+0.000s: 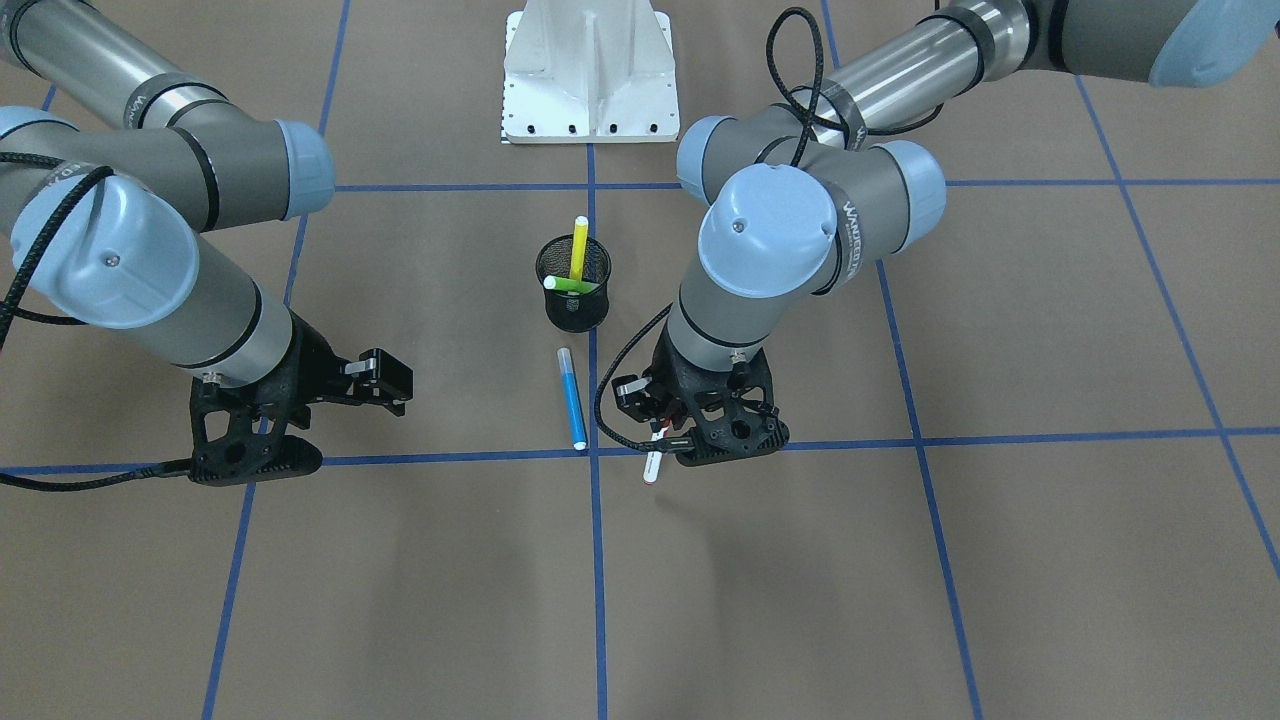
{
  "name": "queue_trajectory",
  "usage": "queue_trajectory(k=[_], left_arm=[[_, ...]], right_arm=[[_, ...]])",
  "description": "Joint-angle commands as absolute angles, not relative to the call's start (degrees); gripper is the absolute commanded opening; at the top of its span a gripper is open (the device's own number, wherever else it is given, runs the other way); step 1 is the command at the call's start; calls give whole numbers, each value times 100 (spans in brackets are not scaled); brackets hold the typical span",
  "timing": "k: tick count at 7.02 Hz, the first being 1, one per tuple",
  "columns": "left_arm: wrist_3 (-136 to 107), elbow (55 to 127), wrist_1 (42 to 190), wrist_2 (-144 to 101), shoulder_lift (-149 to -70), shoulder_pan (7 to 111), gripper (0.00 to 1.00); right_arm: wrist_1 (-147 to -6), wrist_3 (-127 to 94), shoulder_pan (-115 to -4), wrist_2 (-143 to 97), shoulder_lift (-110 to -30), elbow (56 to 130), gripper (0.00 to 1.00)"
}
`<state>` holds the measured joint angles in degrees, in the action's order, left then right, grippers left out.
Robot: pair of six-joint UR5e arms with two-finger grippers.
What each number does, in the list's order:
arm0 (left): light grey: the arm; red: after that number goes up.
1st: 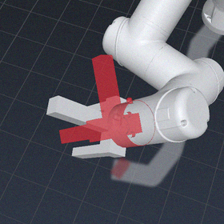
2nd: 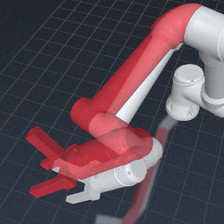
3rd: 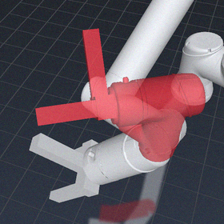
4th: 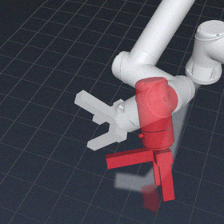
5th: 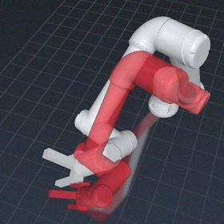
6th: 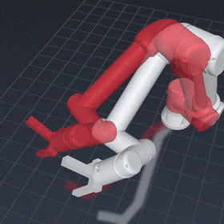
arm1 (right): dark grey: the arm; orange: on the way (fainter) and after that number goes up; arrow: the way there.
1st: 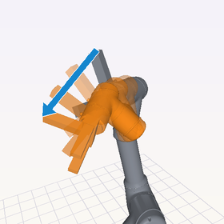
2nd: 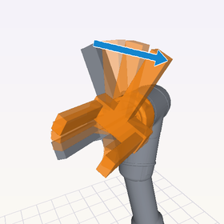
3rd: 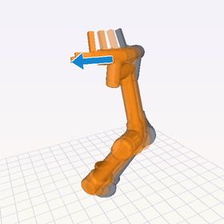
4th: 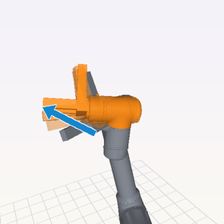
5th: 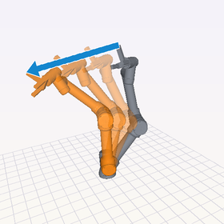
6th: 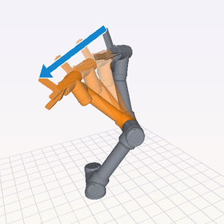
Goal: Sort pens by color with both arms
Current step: 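Lower the white marker beside the blue marker and open the left gripper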
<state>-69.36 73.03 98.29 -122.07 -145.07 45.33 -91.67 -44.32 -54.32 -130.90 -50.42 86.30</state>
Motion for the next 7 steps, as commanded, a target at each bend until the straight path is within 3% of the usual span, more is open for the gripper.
queue_trajectory(k=[1,7], left_arm=[[-6908,7321,9844,-12208,-14555,4395,27],[-6908,7304,10090,-12199,-14546,4254,30]], right_arm=[[-9167,-4430,-5432,-13087,-5054,8631,99],[-9167,-4430,-5432,-13087,-5080,8622,99]])
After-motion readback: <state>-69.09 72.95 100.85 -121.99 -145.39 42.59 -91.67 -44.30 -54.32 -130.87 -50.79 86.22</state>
